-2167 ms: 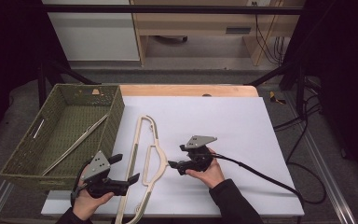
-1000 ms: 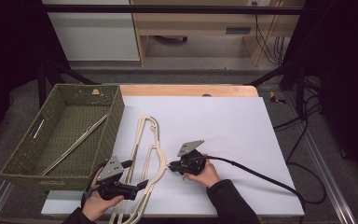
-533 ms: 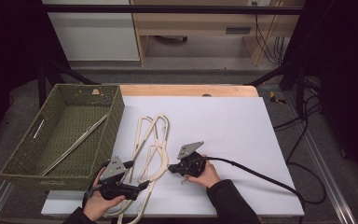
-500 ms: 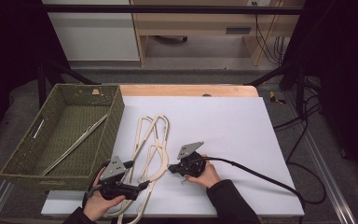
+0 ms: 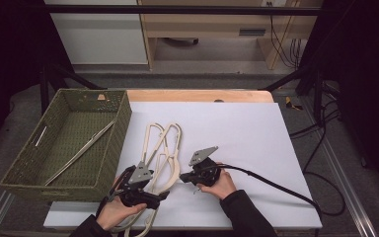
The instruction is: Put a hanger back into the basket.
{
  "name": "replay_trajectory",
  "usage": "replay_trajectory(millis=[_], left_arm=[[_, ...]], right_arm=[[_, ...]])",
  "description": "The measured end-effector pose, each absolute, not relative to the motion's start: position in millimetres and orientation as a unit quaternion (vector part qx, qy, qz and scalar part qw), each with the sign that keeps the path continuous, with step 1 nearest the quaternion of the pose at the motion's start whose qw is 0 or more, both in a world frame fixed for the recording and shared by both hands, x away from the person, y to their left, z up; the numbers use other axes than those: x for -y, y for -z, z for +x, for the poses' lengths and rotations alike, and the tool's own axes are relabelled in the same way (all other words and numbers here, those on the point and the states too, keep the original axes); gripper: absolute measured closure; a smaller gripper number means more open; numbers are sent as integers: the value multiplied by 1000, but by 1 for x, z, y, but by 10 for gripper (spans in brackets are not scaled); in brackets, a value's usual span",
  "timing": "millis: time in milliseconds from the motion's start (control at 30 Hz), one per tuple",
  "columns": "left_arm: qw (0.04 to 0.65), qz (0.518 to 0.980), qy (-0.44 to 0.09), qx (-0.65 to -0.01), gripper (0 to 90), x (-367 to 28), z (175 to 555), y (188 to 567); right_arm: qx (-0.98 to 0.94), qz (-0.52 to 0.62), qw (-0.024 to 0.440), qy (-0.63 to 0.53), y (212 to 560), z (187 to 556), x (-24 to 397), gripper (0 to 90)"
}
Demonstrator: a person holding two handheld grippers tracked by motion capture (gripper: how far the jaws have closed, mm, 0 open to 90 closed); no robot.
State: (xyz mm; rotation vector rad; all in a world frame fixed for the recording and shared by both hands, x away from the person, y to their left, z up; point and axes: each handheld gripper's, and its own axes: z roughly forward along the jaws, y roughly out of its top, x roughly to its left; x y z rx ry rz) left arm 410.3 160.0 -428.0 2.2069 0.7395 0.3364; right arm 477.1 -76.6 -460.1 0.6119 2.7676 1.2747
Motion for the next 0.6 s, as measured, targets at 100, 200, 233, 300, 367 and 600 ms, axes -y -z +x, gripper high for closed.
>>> replay_trajectory(millis=[100,200,233,300,367,600], left_arm=[[370,874,-133,-285,165,-146,413,430],[353,881,-140,-281,199,-136,416,434],[347,883,-141,-281,215,-134,417,435],[340,886,-143,-282,253,-130,420,438],[330,890,-144,-281,314,-127,422,440],[289,899,-159,-287,540,-113,423,450]], right_arm=[[-889,200,18,-412,455,475,76,891],[-887,205,18,-414,449,473,77,891],[-886,204,18,-415,448,474,78,891],[-887,207,22,-412,445,473,79,891],[-886,207,22,-414,443,473,79,891],[-892,200,33,-405,437,469,78,891]])
